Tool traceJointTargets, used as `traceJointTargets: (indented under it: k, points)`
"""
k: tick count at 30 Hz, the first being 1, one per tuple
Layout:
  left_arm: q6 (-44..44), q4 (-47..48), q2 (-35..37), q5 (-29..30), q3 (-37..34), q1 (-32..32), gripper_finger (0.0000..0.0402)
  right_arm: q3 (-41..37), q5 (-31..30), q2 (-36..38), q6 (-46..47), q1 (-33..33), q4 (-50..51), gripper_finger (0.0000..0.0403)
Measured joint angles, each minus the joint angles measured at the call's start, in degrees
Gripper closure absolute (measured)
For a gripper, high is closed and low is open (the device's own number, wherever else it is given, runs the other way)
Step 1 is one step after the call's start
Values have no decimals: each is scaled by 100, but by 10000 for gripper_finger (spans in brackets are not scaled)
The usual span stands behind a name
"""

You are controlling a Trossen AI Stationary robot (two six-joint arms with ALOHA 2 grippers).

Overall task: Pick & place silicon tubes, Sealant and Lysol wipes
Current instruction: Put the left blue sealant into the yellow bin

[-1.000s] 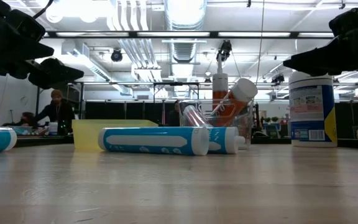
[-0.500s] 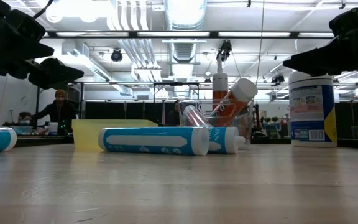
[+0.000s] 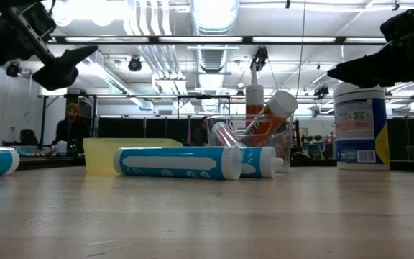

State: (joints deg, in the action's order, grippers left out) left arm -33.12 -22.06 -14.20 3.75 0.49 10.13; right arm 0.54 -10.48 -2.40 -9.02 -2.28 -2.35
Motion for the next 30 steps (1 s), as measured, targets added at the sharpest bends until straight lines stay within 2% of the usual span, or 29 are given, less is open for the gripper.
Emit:
traceJointTargets:
  k: [5, 12, 17, 20, 25, 30]
  points:
    - [-393, -7, -151, 2, 0, 0, 3, 0, 0, -2, 0, 0, 0, 91]
    - [-272, -38, -155, 231, -2, -2, 3, 0, 0, 0, 0, 0, 0, 88]
    - [-193, -318, -154, 1088, -4, -2, 3, 2, 0, -1, 0, 0, 0, 92]
    - [116, -516, -168, 1331, -4, -2, 3, 2, 0, 0, 0, 0, 0, 96]
    - [651, -799, -186, 1058, 38, 10, 3, 2, 0, 0, 0, 0, 0, 94]
    - [1573, -846, -512, 1109, 326, 236, 3, 2, 0, 0, 0, 0, 0, 88]
